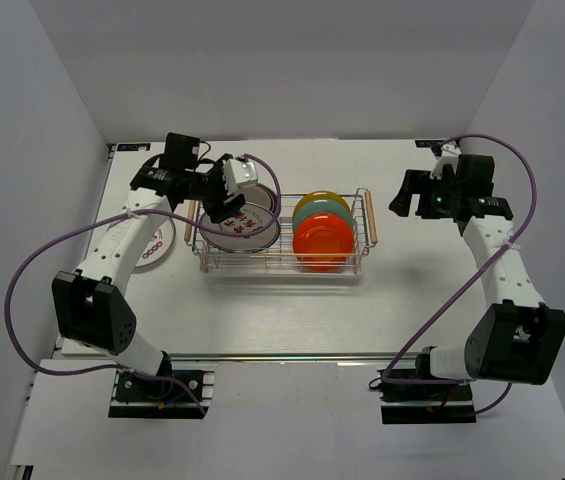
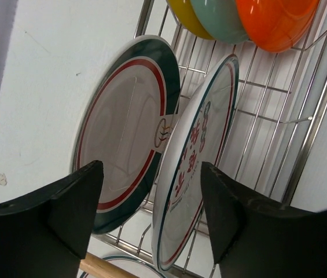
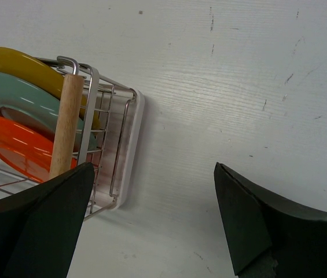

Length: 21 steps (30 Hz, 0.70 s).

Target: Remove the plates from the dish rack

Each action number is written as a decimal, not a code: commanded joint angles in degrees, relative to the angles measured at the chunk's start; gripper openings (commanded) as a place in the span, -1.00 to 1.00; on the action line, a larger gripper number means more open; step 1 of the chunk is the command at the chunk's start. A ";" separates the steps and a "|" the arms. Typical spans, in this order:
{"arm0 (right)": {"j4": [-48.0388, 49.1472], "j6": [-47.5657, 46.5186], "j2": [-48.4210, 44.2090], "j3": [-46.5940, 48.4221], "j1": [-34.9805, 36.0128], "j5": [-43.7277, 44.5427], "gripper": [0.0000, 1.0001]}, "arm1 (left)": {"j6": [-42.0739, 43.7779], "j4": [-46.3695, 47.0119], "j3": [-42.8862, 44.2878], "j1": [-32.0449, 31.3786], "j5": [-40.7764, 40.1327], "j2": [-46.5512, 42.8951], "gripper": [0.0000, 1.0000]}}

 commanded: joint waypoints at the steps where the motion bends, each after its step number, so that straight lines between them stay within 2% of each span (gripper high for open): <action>1: -0.51 -0.77 0.33 1.55 0.30 -0.91 0.79 | 0.75 -0.36 0.74 -0.34 0.63 0.87 0.53; 3: -0.42 -0.77 0.33 1.46 0.30 -0.82 0.79 | 0.75 -0.62 0.92 -0.34 0.54 1.49 0.41; 4: -0.51 -0.77 0.42 1.55 0.21 -0.82 0.79 | 0.84 -0.62 1.01 -0.34 0.63 1.75 0.27; 9: -0.51 -0.77 0.51 1.55 0.30 -0.91 0.78 | 1.80 -0.89 1.01 -0.34 1.24 0.79 0.01; 10: -0.59 -0.77 0.59 1.64 0.30 -1.00 0.79 | 1.98 -0.71 0.92 -0.34 1.33 0.61 -0.10; 16: -0.51 -0.77 0.77 1.64 0.21 -1.70 0.78 | 2.07 -0.62 0.92 -0.34 1.42 -1.41 -0.29; 21: -0.59 -0.77 0.42 1.64 0.30 -1.96 0.78 | 3.21 -1.67 1.01 -0.34 1.60 -3.16 -0.52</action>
